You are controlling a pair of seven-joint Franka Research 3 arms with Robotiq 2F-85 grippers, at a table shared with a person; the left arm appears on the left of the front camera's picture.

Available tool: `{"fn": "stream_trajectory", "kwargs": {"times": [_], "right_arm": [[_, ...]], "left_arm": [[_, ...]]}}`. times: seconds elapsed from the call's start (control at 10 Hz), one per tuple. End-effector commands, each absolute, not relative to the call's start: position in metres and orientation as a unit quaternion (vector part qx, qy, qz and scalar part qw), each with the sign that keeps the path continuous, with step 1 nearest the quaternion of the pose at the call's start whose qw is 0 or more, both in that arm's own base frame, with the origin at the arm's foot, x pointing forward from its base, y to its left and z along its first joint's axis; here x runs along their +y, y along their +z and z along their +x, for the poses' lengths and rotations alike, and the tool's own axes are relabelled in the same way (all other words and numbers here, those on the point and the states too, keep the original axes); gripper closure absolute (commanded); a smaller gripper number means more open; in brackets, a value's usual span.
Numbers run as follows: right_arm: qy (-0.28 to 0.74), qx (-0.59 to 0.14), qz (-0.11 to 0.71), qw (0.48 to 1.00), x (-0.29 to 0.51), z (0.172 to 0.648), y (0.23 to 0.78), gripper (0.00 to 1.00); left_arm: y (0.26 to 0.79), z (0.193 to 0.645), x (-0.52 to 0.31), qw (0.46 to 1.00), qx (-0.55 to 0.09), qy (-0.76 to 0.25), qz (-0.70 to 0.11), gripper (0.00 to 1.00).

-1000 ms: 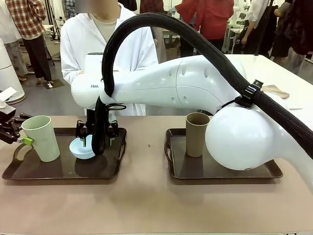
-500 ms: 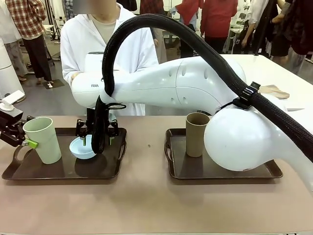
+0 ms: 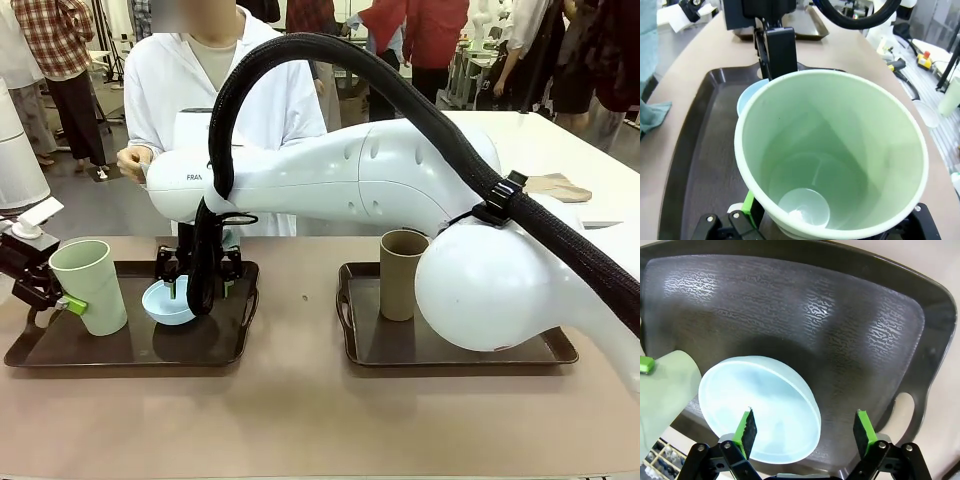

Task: Set up a tray with a mat and arrange the tableware.
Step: Pick up the Picnic Bowl and Reusable plastic cup from the Handle tray in front of the human's position and hold them in the air.

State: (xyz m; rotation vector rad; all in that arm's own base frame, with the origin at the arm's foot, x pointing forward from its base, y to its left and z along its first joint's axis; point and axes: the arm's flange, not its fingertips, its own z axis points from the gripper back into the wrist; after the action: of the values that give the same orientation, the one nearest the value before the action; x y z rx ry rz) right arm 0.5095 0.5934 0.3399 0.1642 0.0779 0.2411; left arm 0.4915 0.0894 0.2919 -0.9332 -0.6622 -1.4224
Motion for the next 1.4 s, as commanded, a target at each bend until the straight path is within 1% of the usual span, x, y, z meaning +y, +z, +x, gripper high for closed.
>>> {"fn": "stream_trajectory", "kwargs": {"times": [0.0, 0.1, 0.2, 0.3, 0.4, 0.5, 0.6, 0.7, 0.8, 0.9, 1.0, 1.1, 1.2, 1.3], "right_arm": [[0.127, 0.037, 0.078, 0.988, 0.607, 0.521, 0.343, 0.0], [0.137, 0.029, 0.078, 0.987, 0.609, 0.52, 0.343, 0.2], [0.14, 0.032, 0.074, 0.987, 0.608, 0.518, 0.344, 0.56], [0.136, 0.029, 0.074, 0.987, 0.608, 0.518, 0.345, 0.77], [0.138, 0.031, 0.073, 0.987, 0.608, 0.517, 0.345, 1.0], [0.138, 0.031, 0.073, 0.987, 0.608, 0.517, 0.345, 1.0], [0.138, 0.032, 0.072, 0.987, 0.608, 0.517, 0.344, 1.0], [0.137, 0.031, 0.071, 0.988, 0.609, 0.517, 0.344, 0.96], [0.137, 0.032, 0.068, 0.988, 0.608, 0.516, 0.344, 1.0], [0.135, 0.031, 0.067, 0.988, 0.608, 0.516, 0.344, 1.0], [0.133, 0.031, 0.066, 0.988, 0.607, 0.516, 0.343, 1.0], [0.129, 0.03, 0.065, 0.989, 0.605, 0.516, 0.344, 1.0], [0.12, 0.033, 0.058, 0.991, 0.6, 0.513, 0.348, 1.0], [0.119, 0.045, 0.058, 0.99, 0.592, 0.506, 0.358, 1.0]], "left_arm": [[0.286, 0.499, 0.088, 0.61, -0.297, -0.623, -0.39, 0.0], [0.286, 0.5, 0.09, 0.606, -0.302, -0.626, -0.386, 0.0], [0.286, 0.5, 0.089, 0.603, -0.307, -0.626, -0.388, 0.53], [0.287, 0.501, 0.09, 0.603, -0.31, -0.625, -0.387, 0.53], [0.287, 0.499, 0.091, 0.603, -0.311, -0.624, -0.387, 1.0], [0.287, 0.499, 0.092, 0.604, -0.31, -0.624, -0.387, 0.58], [0.287, 0.499, 0.092, 0.604, -0.311, -0.623, -0.387, 1.0], [0.288, 0.499, 0.093, 0.605, -0.31, -0.623, -0.387, 1.0], [0.288, 0.499, 0.093, 0.607, -0.31, -0.622, -0.385, 1.0], [0.288, 0.499, 0.093, 0.61, -0.308, -0.622, -0.383, 0.68], [0.289, 0.498, 0.093, 0.61, -0.309, -0.621, -0.382, 0.68], [0.291, 0.498, 0.094, 0.611, -0.31, -0.621, -0.381, 1.0], [0.295, 0.496, 0.095, 0.614, -0.302, -0.622, -0.381, 0.69], [0.304, 0.493, 0.094, 0.633, -0.282, -0.604, -0.394, 0.69]]}}
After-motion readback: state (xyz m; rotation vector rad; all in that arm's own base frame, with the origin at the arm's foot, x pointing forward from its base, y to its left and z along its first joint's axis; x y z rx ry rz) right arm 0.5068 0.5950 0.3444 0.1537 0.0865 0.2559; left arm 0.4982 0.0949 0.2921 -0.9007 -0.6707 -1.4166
